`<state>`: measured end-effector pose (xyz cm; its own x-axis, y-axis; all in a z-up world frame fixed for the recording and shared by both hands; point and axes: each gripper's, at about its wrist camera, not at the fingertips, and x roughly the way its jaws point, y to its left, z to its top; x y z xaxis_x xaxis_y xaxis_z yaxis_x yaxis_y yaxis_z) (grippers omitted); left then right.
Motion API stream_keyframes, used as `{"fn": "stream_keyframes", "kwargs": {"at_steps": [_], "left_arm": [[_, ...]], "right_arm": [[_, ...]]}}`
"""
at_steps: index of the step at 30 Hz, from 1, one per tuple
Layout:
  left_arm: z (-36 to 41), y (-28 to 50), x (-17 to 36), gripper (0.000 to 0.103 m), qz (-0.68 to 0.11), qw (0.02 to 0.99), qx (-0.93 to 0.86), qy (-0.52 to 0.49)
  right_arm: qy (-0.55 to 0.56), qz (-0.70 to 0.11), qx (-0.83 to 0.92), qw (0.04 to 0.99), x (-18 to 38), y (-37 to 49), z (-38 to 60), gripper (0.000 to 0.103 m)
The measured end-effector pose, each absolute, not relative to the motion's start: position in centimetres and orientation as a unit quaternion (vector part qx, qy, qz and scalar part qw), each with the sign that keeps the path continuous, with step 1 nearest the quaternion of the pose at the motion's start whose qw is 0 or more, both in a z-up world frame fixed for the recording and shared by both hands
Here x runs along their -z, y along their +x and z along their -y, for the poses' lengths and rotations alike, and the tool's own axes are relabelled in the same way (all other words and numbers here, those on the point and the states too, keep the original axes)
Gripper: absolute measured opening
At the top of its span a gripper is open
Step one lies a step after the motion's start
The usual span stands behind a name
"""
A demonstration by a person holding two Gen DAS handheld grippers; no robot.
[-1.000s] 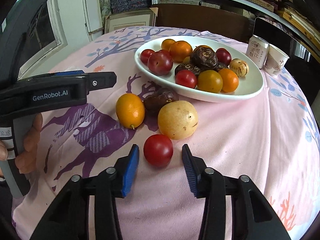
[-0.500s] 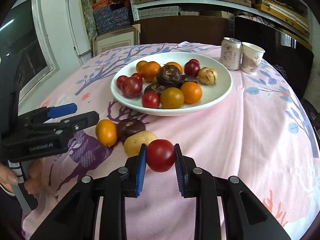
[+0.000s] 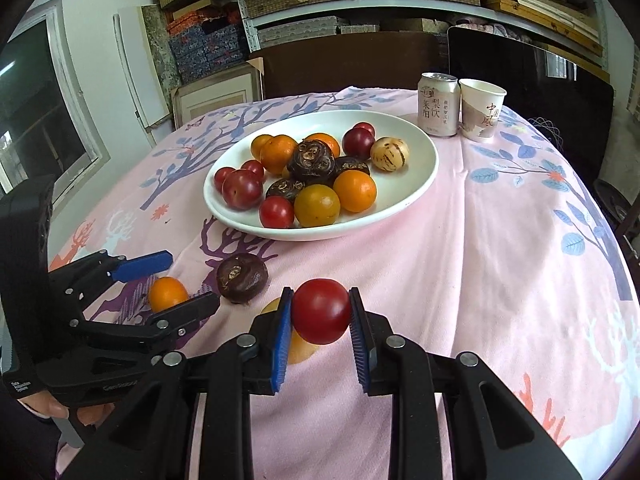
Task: Organize fruits
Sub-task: 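Grasp a red tomato with the right tool while the left grasps an orange, then carry the red tomato and orange onto the plate and open both tools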
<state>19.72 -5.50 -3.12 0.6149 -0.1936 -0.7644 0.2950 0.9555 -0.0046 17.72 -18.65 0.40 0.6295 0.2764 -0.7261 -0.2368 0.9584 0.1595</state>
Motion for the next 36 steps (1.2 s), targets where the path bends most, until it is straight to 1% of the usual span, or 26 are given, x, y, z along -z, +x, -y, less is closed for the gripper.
{"fn": "stream_keyframes", "kwargs": {"at_steps": [3, 6, 9, 14, 17, 18, 19, 21, 30, 36], "left_arm": [[5.5, 20.1, 3.9, 0.056, -0.437, 0.886, 0.138, 0.062], [5.4, 19.7, 3.8, 0.057, -0.439, 0.886, 0.138, 0.063], [5.1, 19.3, 3.7, 0.062, -0.439, 0.888, 0.125, 0.061], [4.5, 17.7, 3.5, 0.063, -0.434, 0.891, 0.122, 0.051], [4.3, 18.0, 3.9, 0.062, -0.444, 0.888, 0.112, 0.043], [4.0, 18.1, 3.8, 0.057, -0.443, 0.889, 0.108, 0.036], [3.8, 18.1, 3.8, 0.047, -0.441, 0.891, 0.105, 0.031], [3.7, 18.3, 3.7, 0.041, -0.442, 0.89, 0.109, 0.022], [4.2, 17.5, 2.8, 0.041, -0.428, 0.896, 0.112, 0.033], [3.7, 17.4, 0.8, 0.041, -0.409, 0.904, 0.121, 0.009]], "right_arm": [[0.025, -0.405, -0.143, 0.903, -0.4, 17.7, 18.7, 0.027], [0.027, -0.408, -0.142, 0.901, -0.3, 17.7, 18.7, 0.027], [0.027, -0.409, -0.143, 0.901, -0.3, 17.8, 18.8, 0.027], [0.029, -0.402, -0.15, 0.903, -0.7, 17.5, 18.8, 0.027], [0.029, -0.401, -0.152, 0.903, -0.7, 17.4, 18.7, 0.027], [0.029, -0.401, -0.153, 0.903, -0.7, 17.5, 18.7, 0.027], [0.03, -0.402, -0.152, 0.902, -0.7, 17.5, 18.7, 0.027], [0.031, -0.403, -0.15, 0.902, -0.6, 17.5, 18.7, 0.027], [0.034, -0.399, -0.154, 0.903, -0.6, 17.6, 18.8, 0.027], [0.038, -0.389, -0.156, 0.907, -0.8, 17.4, 18.8, 0.027]]}}
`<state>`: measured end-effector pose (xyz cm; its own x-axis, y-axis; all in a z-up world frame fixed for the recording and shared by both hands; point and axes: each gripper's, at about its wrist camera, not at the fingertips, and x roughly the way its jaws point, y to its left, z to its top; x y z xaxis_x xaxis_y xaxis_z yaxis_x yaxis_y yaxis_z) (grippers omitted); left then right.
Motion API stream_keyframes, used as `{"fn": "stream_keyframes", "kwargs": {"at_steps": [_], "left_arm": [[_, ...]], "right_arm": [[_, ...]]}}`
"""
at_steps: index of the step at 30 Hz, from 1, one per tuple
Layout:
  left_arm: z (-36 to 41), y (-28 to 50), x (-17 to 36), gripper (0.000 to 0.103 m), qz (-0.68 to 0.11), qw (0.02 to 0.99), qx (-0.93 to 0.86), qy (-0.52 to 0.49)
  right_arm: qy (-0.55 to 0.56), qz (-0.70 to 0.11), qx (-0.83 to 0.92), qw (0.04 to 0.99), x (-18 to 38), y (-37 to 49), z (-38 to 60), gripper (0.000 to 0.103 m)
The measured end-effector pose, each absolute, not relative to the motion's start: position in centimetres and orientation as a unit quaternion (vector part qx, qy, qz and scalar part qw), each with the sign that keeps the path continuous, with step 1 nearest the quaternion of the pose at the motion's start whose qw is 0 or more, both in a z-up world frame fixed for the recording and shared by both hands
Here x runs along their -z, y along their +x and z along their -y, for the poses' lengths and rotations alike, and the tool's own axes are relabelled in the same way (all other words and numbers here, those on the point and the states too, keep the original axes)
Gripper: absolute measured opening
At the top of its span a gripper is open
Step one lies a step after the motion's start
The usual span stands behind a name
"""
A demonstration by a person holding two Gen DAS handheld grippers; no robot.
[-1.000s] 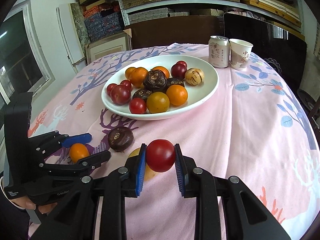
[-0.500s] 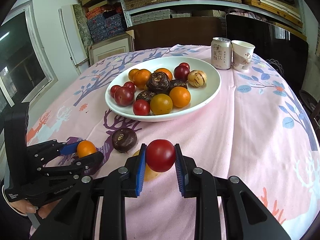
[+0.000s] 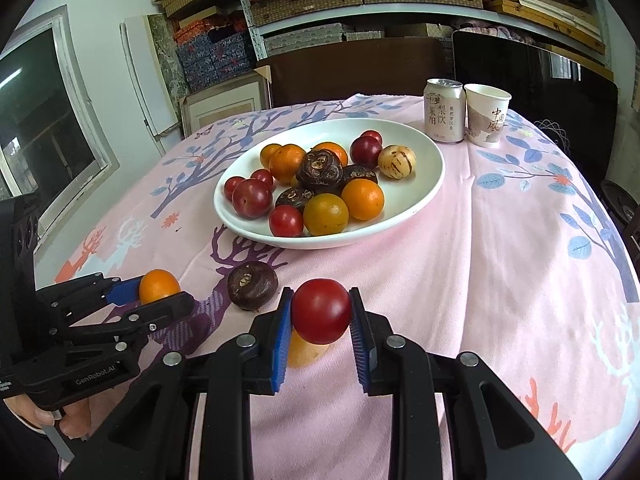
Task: Organize fruits
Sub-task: 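Carry the red tomato and orange onto the plate and open both tools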
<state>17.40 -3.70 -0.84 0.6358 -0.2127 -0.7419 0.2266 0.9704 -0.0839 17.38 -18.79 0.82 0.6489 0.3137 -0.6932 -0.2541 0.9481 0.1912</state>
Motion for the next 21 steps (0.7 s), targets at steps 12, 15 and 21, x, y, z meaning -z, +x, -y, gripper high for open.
{"fn": "stream_keyframes", "kwargs": {"at_steps": [12, 15, 21], "left_arm": [[4.8, 23.4, -4.0, 0.041, -0.376, 0.917, 0.126, 0.028], [5.1, 26.1, -4.4, 0.041, -0.373, 0.92, 0.121, 0.019], [4.6, 31.4, -3.3, 0.041, -0.395, 0.914, 0.09, 0.001]], "right_arm": [[0.038, -0.31, -0.149, 0.938, -5.3, 18.3, 18.8, 0.027], [0.007, -0.312, -0.153, 0.938, -5.2, 20.7, 17.5, 0.027], [-0.029, -0.332, -0.16, 0.929, -3.3, 25.2, 14.7, 0.028]]}}
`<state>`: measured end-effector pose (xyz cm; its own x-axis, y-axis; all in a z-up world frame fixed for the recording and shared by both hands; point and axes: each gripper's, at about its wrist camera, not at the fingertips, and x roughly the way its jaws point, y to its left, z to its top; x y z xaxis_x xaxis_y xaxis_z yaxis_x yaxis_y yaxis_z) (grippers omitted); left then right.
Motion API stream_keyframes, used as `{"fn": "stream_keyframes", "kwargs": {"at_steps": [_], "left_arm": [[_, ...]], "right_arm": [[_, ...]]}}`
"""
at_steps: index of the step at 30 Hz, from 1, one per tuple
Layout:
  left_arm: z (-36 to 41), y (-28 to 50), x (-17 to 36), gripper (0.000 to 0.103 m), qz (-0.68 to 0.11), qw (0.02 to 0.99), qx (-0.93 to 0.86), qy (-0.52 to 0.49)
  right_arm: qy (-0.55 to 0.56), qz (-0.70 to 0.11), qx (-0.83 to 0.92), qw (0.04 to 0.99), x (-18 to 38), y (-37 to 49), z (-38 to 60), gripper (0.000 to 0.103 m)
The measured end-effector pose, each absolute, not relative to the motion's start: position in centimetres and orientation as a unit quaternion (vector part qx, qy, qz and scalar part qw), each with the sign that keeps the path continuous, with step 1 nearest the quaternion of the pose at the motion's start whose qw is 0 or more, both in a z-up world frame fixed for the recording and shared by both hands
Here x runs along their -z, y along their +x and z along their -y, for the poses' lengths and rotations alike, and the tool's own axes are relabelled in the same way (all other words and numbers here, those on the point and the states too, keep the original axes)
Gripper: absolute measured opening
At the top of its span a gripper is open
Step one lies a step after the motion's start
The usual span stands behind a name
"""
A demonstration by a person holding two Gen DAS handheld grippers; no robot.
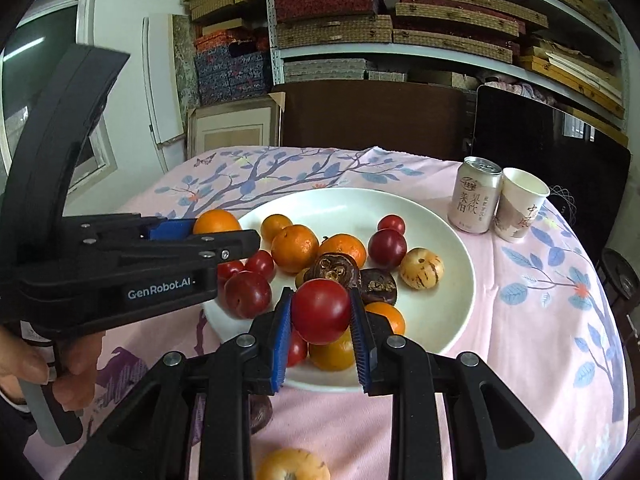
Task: Organize fruits
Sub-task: 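Carry the red tomato and orange onto the plate and open both tools, then move both open tools back to the last two fruits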
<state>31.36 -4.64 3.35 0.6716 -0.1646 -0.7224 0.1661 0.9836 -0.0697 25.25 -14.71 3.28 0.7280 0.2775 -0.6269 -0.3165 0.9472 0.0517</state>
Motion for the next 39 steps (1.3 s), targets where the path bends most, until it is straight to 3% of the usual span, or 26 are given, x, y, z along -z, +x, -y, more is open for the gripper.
{"fn": "stream_keyframes", "kwargs": {"at_steps": [5, 6, 7, 9, 14, 18, 39], "left_arm": [[4.1, 33.5, -1.9, 0.041, -0.41, 0.909, 0.075, -0.007], [4.0, 33.6, -1.7, 0.041, -0.412, 0.908, 0.075, -0.009], [3.9, 33.7, -1.6, 0.045, -0.411, 0.908, 0.076, -0.01], [3.9, 33.3, -1.9, 0.06, -0.396, 0.915, 0.073, -0.007], [3.7, 31.5, -3.3, 0.063, -0.371, 0.925, 0.076, -0.002], [3.3, 29.4, -3.9, 0.073, -0.359, 0.93, 0.073, 0.0], [3.1, 20.7, 1.5, 0.074, -0.41, 0.909, 0.075, -0.015]], "right_arm": [[-0.035, -0.34, -0.158, 0.926, -2.0, 27.4, 13.7, 0.03], [-0.038, -0.34, -0.159, 0.926, -1.9, 27.6, 13.6, 0.041], [-0.043, -0.339, -0.155, 0.927, -1.8, 27.6, 13.4, 0.05], [-0.046, -0.333, -0.145, 0.931, -1.9, 27.3, 13.5, 0.055], [-0.008, -0.34, -0.153, 0.928, -2.6, 25.9, 15.6, 0.055], [0.025, -0.358, -0.147, 0.922, -2.8, 24.3, 18.0, 0.062], [0.003, -0.397, -0.158, 0.904, -0.1, 17.2, 18.3, 0.063]]}}
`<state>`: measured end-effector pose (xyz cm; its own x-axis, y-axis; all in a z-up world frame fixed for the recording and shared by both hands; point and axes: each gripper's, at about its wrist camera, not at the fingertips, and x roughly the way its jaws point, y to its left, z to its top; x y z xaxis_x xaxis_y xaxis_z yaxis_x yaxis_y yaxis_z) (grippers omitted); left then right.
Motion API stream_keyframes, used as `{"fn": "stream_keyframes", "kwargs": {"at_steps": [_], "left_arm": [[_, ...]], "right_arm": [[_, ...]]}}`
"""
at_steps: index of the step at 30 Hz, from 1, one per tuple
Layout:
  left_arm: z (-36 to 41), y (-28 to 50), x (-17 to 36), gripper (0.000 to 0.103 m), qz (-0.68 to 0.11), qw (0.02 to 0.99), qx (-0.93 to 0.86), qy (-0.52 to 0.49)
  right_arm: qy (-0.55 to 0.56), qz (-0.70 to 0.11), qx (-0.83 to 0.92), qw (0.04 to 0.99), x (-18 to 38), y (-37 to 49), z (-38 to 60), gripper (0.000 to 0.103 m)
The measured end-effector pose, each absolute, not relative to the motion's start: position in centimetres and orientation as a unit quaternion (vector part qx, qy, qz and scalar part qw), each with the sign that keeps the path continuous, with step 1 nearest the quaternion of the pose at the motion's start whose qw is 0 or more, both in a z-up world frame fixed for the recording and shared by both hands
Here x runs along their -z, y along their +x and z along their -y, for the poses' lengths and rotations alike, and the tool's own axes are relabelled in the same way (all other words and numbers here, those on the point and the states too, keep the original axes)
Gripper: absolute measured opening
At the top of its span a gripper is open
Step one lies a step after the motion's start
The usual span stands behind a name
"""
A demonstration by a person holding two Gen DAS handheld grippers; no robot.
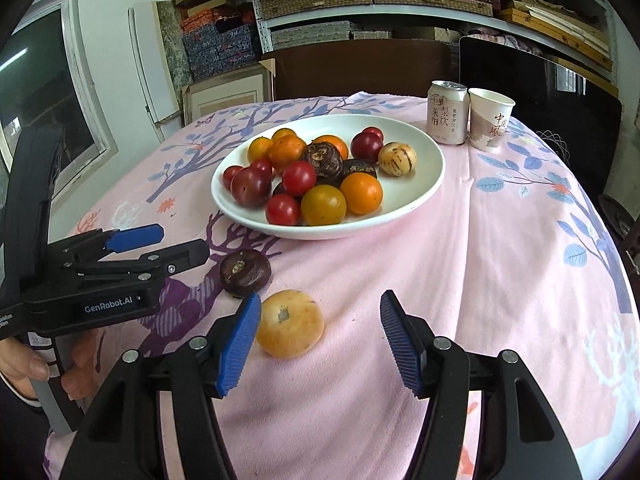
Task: Organize fruits
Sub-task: 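Move both open tools back to the last two fruits, then grasp the pale yellow fruit with the right tool while the left grasps the dark brown fruit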
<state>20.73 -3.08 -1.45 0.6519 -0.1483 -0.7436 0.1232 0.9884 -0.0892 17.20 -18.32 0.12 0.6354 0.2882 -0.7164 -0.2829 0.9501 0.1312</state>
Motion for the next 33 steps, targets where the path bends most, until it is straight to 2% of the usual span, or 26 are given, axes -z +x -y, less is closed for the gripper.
{"fn": "stream_keyframes", "kwargs": {"at_steps": [14, 15, 16, 33], "left_arm": [[2.0, 21.2, 1.9, 0.075, -0.421, 0.902, 0.092, -0.031], [2.0, 21.2, 2.0, 0.075, -0.422, 0.901, 0.092, -0.03], [2.1, 21.3, 2.1, 0.075, -0.423, 0.901, 0.092, -0.028], [5.4, 20.5, 3.0, 0.075, -0.425, 0.897, 0.12, 0.016]], "right_arm": [[-0.073, -0.448, -0.145, 0.879, 2.8, 18.7, 13.9, 0.061], [-0.067, -0.445, -0.146, 0.881, 2.8, 18.7, 14.0, 0.055], [-0.063, -0.442, -0.146, 0.883, 2.7, 18.7, 14.2, 0.043], [0.032, -0.415, -0.116, 0.902, 0.6, 19.1, 20.0, 0.043]]}}
